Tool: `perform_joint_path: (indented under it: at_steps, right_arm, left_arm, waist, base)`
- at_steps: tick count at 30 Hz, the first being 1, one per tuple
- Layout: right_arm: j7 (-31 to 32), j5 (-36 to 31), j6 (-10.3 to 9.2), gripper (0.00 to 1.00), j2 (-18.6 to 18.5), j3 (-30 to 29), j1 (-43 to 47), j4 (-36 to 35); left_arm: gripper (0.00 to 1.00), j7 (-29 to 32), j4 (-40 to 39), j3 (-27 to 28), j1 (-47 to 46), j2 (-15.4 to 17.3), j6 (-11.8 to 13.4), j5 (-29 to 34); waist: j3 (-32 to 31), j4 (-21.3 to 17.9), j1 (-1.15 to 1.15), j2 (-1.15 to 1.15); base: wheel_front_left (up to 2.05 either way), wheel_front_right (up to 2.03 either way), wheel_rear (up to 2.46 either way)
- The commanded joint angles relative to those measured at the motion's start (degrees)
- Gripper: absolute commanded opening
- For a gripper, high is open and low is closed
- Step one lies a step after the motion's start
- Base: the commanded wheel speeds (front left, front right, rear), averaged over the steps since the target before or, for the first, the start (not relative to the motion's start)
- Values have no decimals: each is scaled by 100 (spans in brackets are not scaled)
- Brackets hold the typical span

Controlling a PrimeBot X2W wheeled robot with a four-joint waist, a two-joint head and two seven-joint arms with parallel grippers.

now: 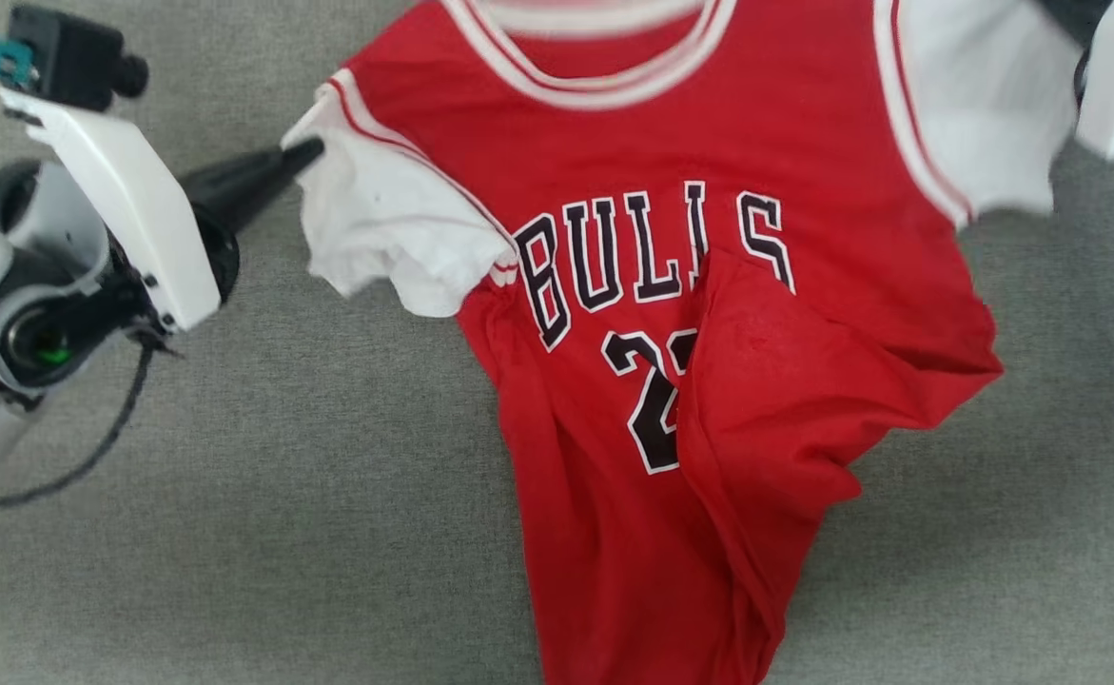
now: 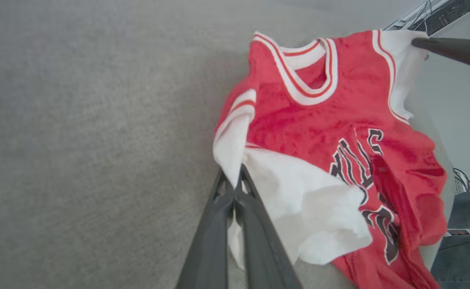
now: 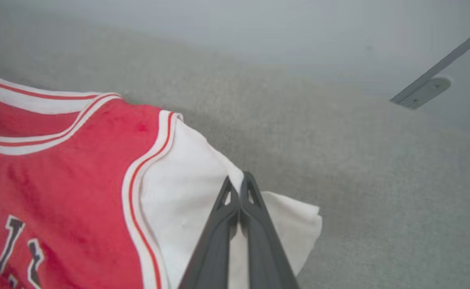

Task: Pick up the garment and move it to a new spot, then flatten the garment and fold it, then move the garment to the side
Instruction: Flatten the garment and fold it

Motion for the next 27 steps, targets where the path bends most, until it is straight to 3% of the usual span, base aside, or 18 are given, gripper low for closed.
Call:
perform_joint_path:
  at_steps: [1,9,16,21,27]
  right_arm:
    - [-108,-83,-2,0,84,-96,-117,46]
    - [-1088,-980,-1,0,1054,-1295,-1116,670]
    - [-2289,-1900,-2,0,1716,-2315,-2371,1166]
    - [-3023,-2454,-2,0,2006,-2864,-2930,1638]
    - [-3159,-2509,-2,0,2041,-2829,-2794,1974]
  left_arm:
    - [0,-91,26,-12,-124,9,11,135]
    - [0,-939,755,124,-1215,-43,11,507]
    - [0,-1720,2078,556,-2774,-331,12,779]
    - [0,-2436,2738,868,-3506,-681,12,681]
    - [0,-2334,2402,692,-3215,-709,12,283]
  waist:
    - [-27,-19,0,0]
    - [80,-143,0,0]
    - [251,-238,0,0]
    - [67,-245,0,0]
    - [-123,-180,0,0]
  base:
    - [0,0,0]
    - [0,0,0]
    - [0,0,0]
    - [0,0,0]
    - [0,0,0]
